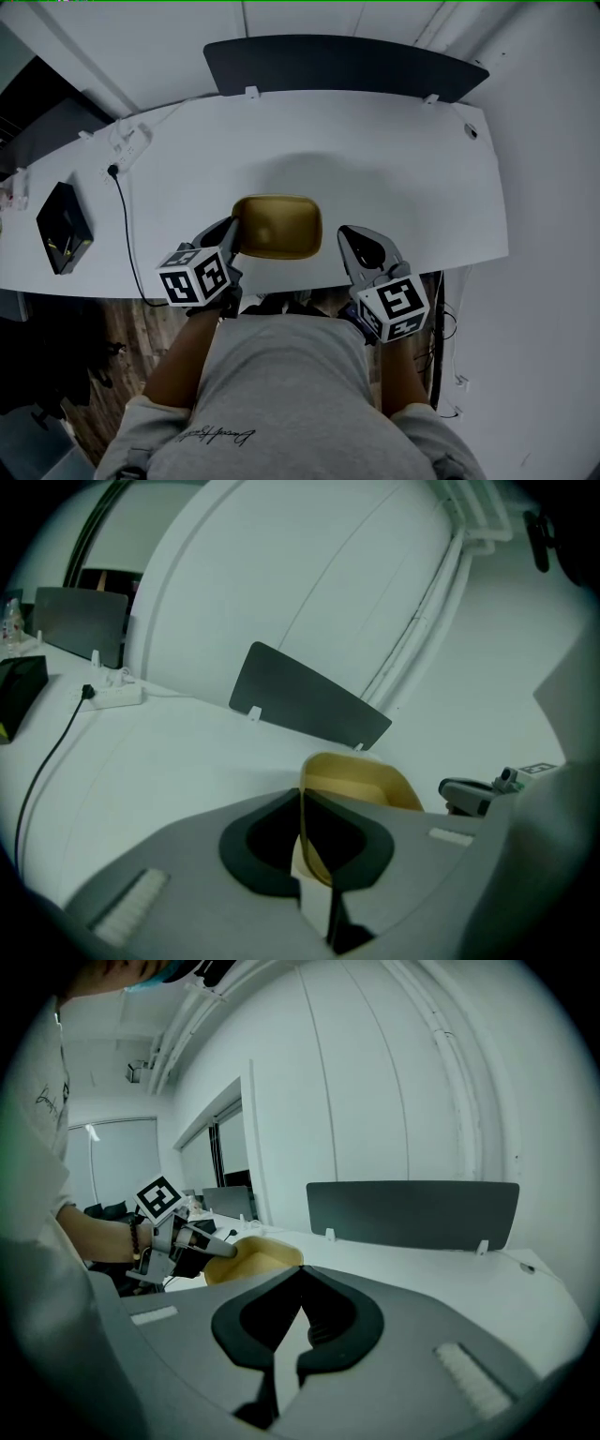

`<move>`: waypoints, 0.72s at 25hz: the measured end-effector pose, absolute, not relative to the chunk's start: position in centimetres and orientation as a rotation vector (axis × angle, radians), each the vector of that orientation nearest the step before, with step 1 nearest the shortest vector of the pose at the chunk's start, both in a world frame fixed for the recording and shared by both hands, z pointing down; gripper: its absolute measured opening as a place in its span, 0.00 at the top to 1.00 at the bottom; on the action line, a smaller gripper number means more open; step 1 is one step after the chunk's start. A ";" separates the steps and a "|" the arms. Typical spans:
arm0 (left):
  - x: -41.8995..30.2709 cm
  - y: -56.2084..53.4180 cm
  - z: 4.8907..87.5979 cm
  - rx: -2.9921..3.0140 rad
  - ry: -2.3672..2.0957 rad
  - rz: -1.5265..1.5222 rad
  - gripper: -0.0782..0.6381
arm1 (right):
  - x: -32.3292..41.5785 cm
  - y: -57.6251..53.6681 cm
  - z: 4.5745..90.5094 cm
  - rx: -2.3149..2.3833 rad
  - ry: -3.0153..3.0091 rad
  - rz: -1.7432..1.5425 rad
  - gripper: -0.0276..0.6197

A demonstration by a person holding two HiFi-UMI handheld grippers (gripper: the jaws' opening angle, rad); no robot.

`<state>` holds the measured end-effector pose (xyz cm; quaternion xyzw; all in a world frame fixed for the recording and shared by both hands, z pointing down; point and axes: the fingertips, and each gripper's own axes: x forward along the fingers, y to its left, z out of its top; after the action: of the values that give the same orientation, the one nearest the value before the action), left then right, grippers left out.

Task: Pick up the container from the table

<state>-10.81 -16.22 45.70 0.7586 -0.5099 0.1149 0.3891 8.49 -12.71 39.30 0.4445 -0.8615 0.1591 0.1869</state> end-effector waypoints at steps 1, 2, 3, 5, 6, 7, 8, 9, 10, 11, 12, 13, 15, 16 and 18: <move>-10.9 -16.1 45.5 1.928 -1.299 0.285 0.87 | 8.5 -12.7 39.1 1.254 -2.429 0.444 0.93; -11.0 -16.1 45.3 1.928 -1.302 0.278 0.87 | 8.5 -12.8 38.9 1.258 -2.432 0.439 0.93; -11.0 -16.0 45.1 1.929 -1.304 0.274 0.87 | 8.4 -12.8 38.7 1.260 -2.438 0.436 0.93; -11.1 -15.9 44.8 1.936 -1.304 0.273 0.87 | 8.2 -12.8 38.3 1.262 -2.452 0.432 0.93; -11.1 -15.8 44.6 1.941 -1.305 0.275 0.87 | 8.0 -12.8 38.1 1.260 -2.459 0.431 0.93; -11.2 -15.7 44.5 1.945 -1.305 0.276 0.87 | 7.7 -12.8 38.0 1.256 -2.465 0.429 0.93; -11.2 -15.7 44.4 1.946 -1.306 0.276 0.87 | 7.4 -12.8 37.9 1.249 -2.470 0.426 0.93; -11.3 -15.6 44.4 1.946 -1.307 0.275 0.87 | 7.2 -12.7 37.9 1.241 -2.474 0.425 0.93; -11.3 -15.5 44.4 1.944 -1.309 0.274 0.87 | 6.9 -12.7 37.8 1.233 -2.478 0.425 0.93; -11.4 -15.4 44.4 1.942 -1.310 0.272 0.87 | 6.7 -12.6 37.8 1.227 -2.482 0.427 0.93; -11.4 -15.3 44.4 1.939 -1.311 0.269 0.87 | 6.5 -12.6 37.7 1.222 -2.486 0.428 0.93; -11.4 -15.3 44.4 1.937 -1.311 0.266 0.87 | 6.4 -12.6 37.6 1.216 -2.489 0.427 0.94; -11.5 -15.2 44.3 1.936 -1.311 0.263 0.87 | 6.1 -12.6 37.5 1.207 -2.493 0.427 0.93; -11.5 -15.1 44.3 1.935 -1.311 0.261 0.87 | 5.9 -12.6 37.5 1.205 -2.494 0.426 0.93; -11.6 -15.0 44.3 1.934 -1.311 0.257 0.87 | 5.8 -12.5 37.6 1.205 -2.492 0.420 0.94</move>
<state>-11.62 -15.00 44.34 0.7593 -0.5146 0.1010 0.3854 5.80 -12.54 37.55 0.4240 -0.8772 0.1479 0.1700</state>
